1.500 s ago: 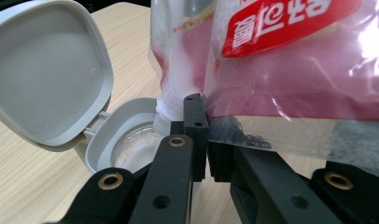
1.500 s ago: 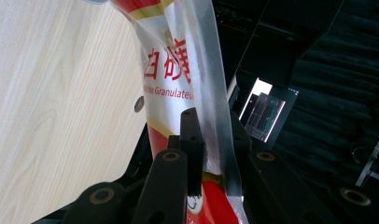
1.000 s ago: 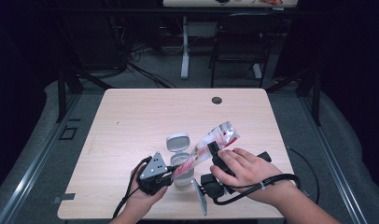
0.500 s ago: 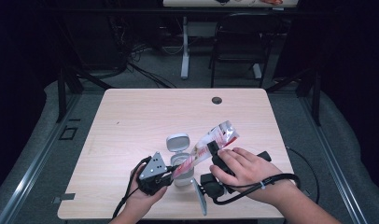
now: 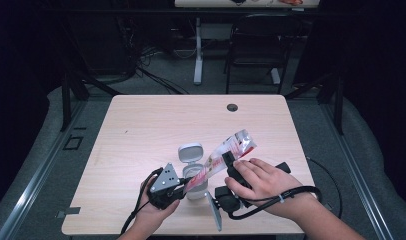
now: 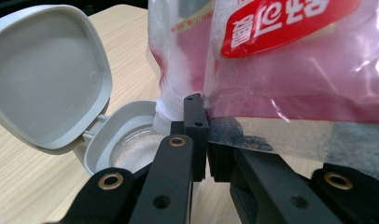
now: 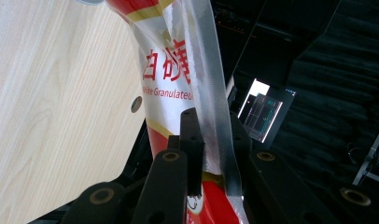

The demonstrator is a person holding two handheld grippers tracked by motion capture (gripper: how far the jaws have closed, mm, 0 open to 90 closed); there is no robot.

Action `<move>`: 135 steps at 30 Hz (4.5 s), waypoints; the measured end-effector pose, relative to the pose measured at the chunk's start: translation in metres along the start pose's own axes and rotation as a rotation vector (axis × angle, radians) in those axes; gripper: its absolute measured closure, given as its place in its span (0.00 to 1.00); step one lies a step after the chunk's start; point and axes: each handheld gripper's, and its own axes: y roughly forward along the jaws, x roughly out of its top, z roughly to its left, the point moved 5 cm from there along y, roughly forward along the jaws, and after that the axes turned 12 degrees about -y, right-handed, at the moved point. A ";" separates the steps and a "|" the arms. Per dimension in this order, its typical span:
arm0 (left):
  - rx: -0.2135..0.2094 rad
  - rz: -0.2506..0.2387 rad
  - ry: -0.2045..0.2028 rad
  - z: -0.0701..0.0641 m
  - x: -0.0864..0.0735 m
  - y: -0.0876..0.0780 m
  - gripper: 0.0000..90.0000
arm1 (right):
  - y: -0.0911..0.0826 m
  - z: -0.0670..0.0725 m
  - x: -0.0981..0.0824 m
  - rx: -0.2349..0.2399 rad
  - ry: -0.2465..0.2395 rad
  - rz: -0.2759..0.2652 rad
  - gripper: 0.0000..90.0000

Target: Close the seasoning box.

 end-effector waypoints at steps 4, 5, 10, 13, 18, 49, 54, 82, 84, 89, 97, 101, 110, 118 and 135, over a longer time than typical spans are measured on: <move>-0.001 0.000 -0.004 0.000 0.000 0.000 0.98 | -0.001 -0.001 0.001 -0.002 -0.005 0.005 0.91; -0.001 0.001 -0.003 0.001 0.000 0.000 0.98 | -0.001 -0.001 0.001 -0.001 -0.005 0.003 0.91; -0.001 0.002 -0.001 0.000 0.000 0.000 0.98 | -0.001 -0.001 0.001 -0.005 -0.005 0.001 0.91; 0.002 -0.001 -0.004 0.000 0.000 0.000 0.98 | -0.001 -0.001 0.001 -0.008 -0.004 -0.003 0.91; 0.001 0.000 0.000 0.001 0.000 -0.002 0.98 | -0.002 -0.002 0.002 -0.010 -0.014 -0.003 0.91; 0.006 0.001 -0.003 0.002 -0.001 -0.004 0.98 | -0.004 -0.004 0.005 -0.006 -0.033 -0.006 0.91; 0.005 0.000 -0.001 0.001 -0.001 -0.004 0.98 | -0.004 -0.004 0.005 -0.010 -0.030 -0.011 0.91; 0.015 -0.015 -0.005 0.001 0.001 -0.003 0.94 | -0.002 0.022 -0.006 0.065 0.091 -0.029 0.95; 0.013 -0.019 -0.011 0.001 0.001 -0.003 0.94 | -0.001 0.026 -0.006 0.070 0.110 -0.038 0.95; 0.010 -0.020 -0.011 0.001 0.001 -0.004 0.94 | -0.001 0.031 -0.007 0.079 0.136 -0.044 0.96; 0.012 -0.030 -0.011 0.002 0.003 -0.006 0.93 | -0.002 0.029 -0.008 0.080 0.154 -0.042 0.96; 0.013 -0.032 -0.011 0.002 0.003 -0.007 0.93 | -0.001 0.032 -0.009 0.100 0.205 -0.057 0.97; 0.016 -0.024 0.014 -0.002 0.004 -0.004 0.98 | 0.002 0.042 -0.013 0.123 0.278 -0.075 0.96; 0.028 -0.028 0.015 -0.002 0.005 -0.003 0.99 | 0.004 0.051 -0.016 0.141 0.349 -0.087 0.97; 0.033 -0.029 0.011 -0.001 0.011 0.000 1.00 | 0.010 0.066 -0.018 0.169 0.446 -0.125 0.93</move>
